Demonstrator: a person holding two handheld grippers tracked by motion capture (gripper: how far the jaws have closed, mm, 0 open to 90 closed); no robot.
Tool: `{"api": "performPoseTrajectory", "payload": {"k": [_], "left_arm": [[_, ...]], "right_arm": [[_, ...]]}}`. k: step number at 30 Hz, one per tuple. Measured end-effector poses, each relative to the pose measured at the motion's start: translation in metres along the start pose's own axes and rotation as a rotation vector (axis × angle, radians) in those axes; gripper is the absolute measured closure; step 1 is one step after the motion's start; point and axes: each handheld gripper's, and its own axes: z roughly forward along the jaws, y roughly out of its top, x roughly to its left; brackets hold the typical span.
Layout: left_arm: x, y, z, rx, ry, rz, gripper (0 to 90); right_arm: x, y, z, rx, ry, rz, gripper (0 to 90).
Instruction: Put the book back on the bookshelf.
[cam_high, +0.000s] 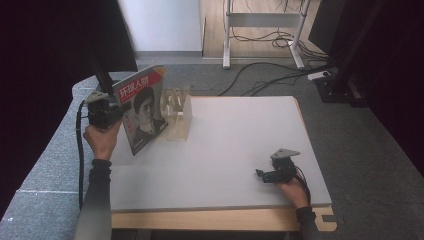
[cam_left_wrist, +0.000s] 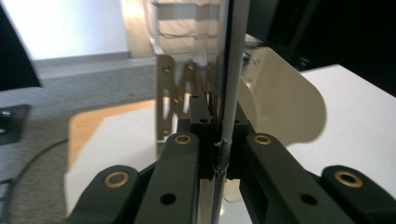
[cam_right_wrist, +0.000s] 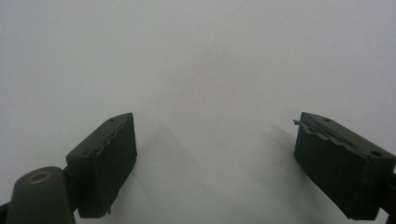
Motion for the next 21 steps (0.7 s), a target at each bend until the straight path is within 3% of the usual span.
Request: {"api": "performPoseTrajectory", "payload": {"k": [2,7,12,15,18,21], "left_arm": [[0.0,0.002,-0.003,0.049,-0.032,0.02,86.4],[-0.001,0.008,-0.011,0.178,-0.051,0.056,85.6],[-0.003,0.006,-0.015,0.263,-0.064,0.091,84.8],[-0.001,0.004,-0.017,0.242,-0.039,0.075,86.5],[0.002,0.003,-0.018,0.16,-0.024,0.046,87.1],[0.0,0.002,-0.014,0.106,-0.006,0.042,87.2]], "right_arm": [[0.0,0.0,0.0,0.0,-0.001,0.0,12.2],[0.0,0.0,0.0,0.0,0.0,0.002,12.2],[0.0,0.0,0.0,-0.001,-0.001,0.002,12.1],[0.001,0.0,0.0,0.001,-0.001,0.003,12.1],[0.001,0.0,0.0,0.001,-0.001,0.002,12.1],[0.0,0.0,0.0,0.002,0.001,0.003,12.1]]}}
